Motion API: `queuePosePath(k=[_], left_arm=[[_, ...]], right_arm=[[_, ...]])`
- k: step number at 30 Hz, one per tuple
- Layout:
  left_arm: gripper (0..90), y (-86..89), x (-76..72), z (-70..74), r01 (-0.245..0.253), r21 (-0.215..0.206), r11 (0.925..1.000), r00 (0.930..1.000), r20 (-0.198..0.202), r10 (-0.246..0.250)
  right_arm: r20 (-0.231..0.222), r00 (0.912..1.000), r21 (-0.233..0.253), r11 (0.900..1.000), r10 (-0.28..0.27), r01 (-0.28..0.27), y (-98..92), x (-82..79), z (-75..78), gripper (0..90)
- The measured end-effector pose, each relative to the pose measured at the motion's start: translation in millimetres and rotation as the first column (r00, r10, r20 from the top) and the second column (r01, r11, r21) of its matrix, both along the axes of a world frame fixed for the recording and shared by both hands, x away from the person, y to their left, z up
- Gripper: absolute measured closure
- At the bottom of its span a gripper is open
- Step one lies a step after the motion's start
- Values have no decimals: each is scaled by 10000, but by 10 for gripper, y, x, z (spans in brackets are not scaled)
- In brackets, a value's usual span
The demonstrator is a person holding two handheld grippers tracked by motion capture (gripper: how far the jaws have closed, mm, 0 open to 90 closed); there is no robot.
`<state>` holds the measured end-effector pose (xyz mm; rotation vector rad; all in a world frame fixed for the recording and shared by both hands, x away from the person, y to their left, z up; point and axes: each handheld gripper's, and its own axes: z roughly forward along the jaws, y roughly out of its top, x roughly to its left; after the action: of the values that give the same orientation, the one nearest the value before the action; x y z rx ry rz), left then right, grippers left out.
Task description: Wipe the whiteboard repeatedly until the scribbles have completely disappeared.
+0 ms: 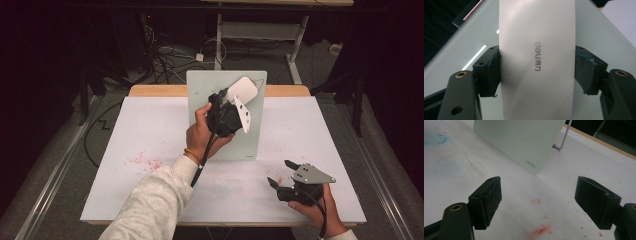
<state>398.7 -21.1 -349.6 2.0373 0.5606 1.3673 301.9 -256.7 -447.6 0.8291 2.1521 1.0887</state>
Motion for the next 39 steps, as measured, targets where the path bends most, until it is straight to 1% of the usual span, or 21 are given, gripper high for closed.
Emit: queuePosePath(k=[3,5,6,7,9,10,12,14,15,16,17,19,21,24,25,27,29,33,35,36,39], left_arm=[[291,-82,-52,-139,158,355,9992,9999,-27,-158],[291,-94,-61,-164,159,359,9992,9999,-33,-158],[291,-93,-64,-167,183,336,9993,9998,-64,-181],[291,-51,-53,-129,369,172,9992,9990,-241,-364],[291,-16,-48,-102,317,137,9994,9992,-244,-313],[291,121,-21,-28,37,-1,10000,10000,-83,-37],[291,334,4,51,-156,-730,9972,9994,-313,133],[291,524,17,82,-560,-932,9941,9983,-195,544],[291,524,17,82,-560,-932,9941,9983,-195,544],[291,693,15,72,-719,-1308,9888,9973,-264,690],[291,743,3,44,-846,-1358,9871,9963,-278,816],[291,794,-36,-57,-1006,-1239,9872,9949,-232,984],[291,821,-74,-188,-1037,-1284,9863,9946,-144,1027],[291,790,-119,-303,-1136,-1023,9882,9935,-42,1138],[291,794,-120,-301,-1113,-1000,9887,9938,-52,1114],[291,838,-105,-256,-949,-1251,9876,9955,-196,932],[291,886,-78,-193,-1059,-1334,9854,9944,-117,1053],[291,1026,-29,-82,-1101,-1773,9780,9938,-72,1105],[291,1061,-23,-78,-1067,-1796,9779,9942,-54,1074],[291,1110,-28,-105,-1045,-1831,9775,9944,-53,1053],[291,1120,-68,-220,-1017,-1834,9778,9947,-70,1021]], right_arm=[[10,10000,-32,10000,15,-15,3,-3,0,222],[34,10000,-21,10000,28,-28,1,-8,5,222],[55,10000,-24,10000,17,-17,0,-10,9,222],[52,10000,5,10000,21,-21,-1,-11,11,222],[55,10000,35,10000,1,-2,-5,-11,15,222],[64,10000,32,10000,9,-9,-10,-11,18,222],[53,10000,65,10000,-29,28,-16,-14,17,222],[49,10000,45,10000,-29,29,-22,-10,13,222],[50,10000,54,10000,-38,37,-24,-11,13,222],[68,10000,40,10000,-48,47,-23,-12,15,222],[72,10000,43,10000,-48,47,-21,-13,17,222],[60,10000,37,10000,-25,25,-11,-12,17,222],[38,10000,-7,10000,-5,5,2,-12,13,222],[-17,10000,-54,10000,7,-7,12,-6,-2,222],[-24,10000,-69,10000,14,-14,16,-6,-5,222],[-29,10000,-38,10000,9,-9,19,-12,-4,222],[51,10000,-88,10000,30,-29,10,-13,5,222],[67,10000,-52,10000,-27,28,-15,-11,8,222],[41,10000,-16,10000,-25,25,-15,-15,9,222],[49,10000,-4,10000,-11,11,-16,-17,14,222],[55,10000,-20,10000,30,-29,-8,-20,13,222]])
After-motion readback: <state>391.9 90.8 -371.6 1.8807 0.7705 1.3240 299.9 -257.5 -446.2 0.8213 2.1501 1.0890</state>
